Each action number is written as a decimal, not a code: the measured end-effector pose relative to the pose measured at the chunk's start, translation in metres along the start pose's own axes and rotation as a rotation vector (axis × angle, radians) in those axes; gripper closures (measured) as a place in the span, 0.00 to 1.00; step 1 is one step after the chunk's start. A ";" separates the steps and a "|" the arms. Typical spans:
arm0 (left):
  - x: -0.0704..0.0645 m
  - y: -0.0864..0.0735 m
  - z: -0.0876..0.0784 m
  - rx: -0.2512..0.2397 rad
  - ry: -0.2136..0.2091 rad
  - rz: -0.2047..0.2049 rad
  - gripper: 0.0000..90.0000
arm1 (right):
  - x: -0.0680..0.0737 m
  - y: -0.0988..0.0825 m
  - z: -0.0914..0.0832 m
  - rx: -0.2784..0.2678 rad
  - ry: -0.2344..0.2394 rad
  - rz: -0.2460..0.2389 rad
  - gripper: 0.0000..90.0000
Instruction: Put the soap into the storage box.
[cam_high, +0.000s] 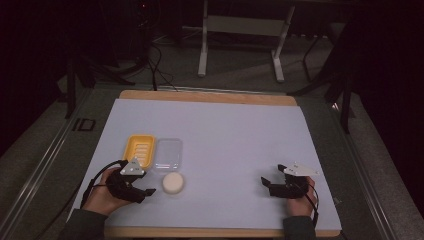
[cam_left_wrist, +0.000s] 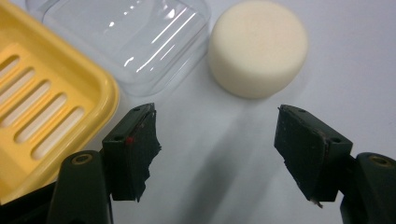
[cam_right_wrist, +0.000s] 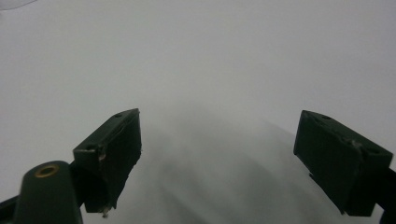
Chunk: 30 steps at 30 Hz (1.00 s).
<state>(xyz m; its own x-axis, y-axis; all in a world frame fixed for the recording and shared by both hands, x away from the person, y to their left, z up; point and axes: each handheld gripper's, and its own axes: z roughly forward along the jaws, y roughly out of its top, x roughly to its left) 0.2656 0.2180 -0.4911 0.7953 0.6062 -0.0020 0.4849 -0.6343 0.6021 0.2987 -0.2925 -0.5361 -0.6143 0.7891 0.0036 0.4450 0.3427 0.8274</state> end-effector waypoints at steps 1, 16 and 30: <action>-0.001 0.002 0.001 0.004 -0.002 0.005 0.34 | 0.000 0.000 0.000 0.001 0.000 -0.001 0.17; -0.005 0.018 0.012 0.059 -0.019 0.084 0.31 | 0.000 0.000 0.000 0.000 0.007 -0.003 0.17; -0.007 0.029 0.021 0.060 -0.044 0.114 0.30 | 0.001 0.000 0.000 0.002 0.011 -0.010 0.17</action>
<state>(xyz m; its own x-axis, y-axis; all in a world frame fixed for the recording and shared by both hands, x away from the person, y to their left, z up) 0.2817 0.1852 -0.4907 0.8610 0.5079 0.0280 0.4105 -0.7263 0.5513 0.2980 -0.2918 -0.5359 -0.6258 0.7800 0.0016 0.4403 0.3516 0.8262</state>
